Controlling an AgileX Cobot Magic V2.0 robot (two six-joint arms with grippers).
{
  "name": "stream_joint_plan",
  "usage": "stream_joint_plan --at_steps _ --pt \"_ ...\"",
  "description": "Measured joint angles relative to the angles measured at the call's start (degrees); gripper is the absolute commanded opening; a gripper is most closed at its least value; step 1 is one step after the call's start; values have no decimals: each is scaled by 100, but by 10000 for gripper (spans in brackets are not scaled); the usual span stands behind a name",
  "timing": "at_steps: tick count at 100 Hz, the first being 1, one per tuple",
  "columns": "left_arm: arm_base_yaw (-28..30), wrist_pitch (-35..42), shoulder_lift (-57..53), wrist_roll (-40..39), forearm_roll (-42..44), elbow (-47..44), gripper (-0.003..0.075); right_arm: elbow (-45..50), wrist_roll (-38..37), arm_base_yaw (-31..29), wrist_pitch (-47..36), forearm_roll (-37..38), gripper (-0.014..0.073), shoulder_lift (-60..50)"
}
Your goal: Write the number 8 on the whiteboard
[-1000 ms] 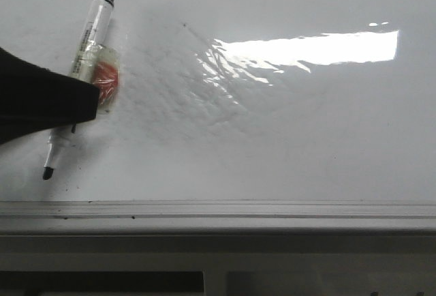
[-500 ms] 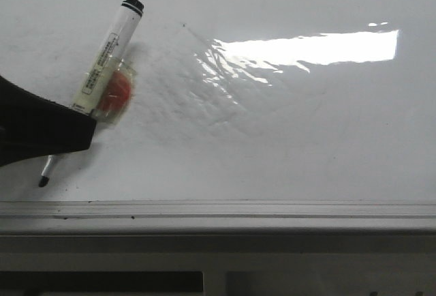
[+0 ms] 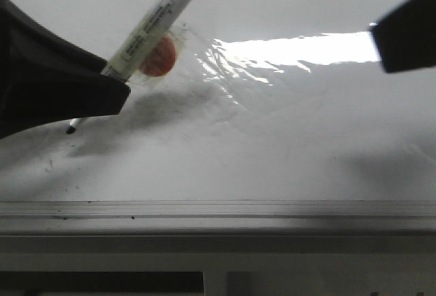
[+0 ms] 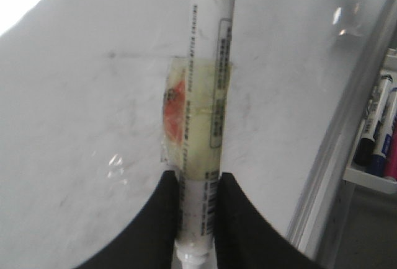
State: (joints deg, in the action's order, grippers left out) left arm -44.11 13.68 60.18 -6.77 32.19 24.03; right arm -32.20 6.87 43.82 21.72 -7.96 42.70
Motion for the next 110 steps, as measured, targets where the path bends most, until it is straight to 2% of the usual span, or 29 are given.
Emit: stream_joint_plan --at_steps 8,17,33,59,66,79,88,95,110 --pt "0 346 0 0 617 0 -20 -239 12 325 -328 -12 296 410" --pt "0 629 0 0 883 5 -20 -501 22 475 -564 -32 296 851" --pt "0 710 0 0 999 5 -20 -897 33 502 -624 -94 293 1385" --pt "0 718 0 0 1010 5 -20 -1188 33 730 -650 -121 287 1650" --pt "0 718 0 0 1010 5 -20 -1188 33 739 -650 -121 233 1670" --pt "0 718 0 0 1014 5 -15 -1188 33 739 -662 -121 35 1677" --pt "0 718 0 0 1041 5 38 -1188 33 739 -662 -121 -71 1677" --pt "0 718 0 10 1053 5 111 -1199 33 739 -662 -121 -71 1677" --pt "0 721 0 10 995 5 204 -1199 33 739 -670 -121 -71 1677"
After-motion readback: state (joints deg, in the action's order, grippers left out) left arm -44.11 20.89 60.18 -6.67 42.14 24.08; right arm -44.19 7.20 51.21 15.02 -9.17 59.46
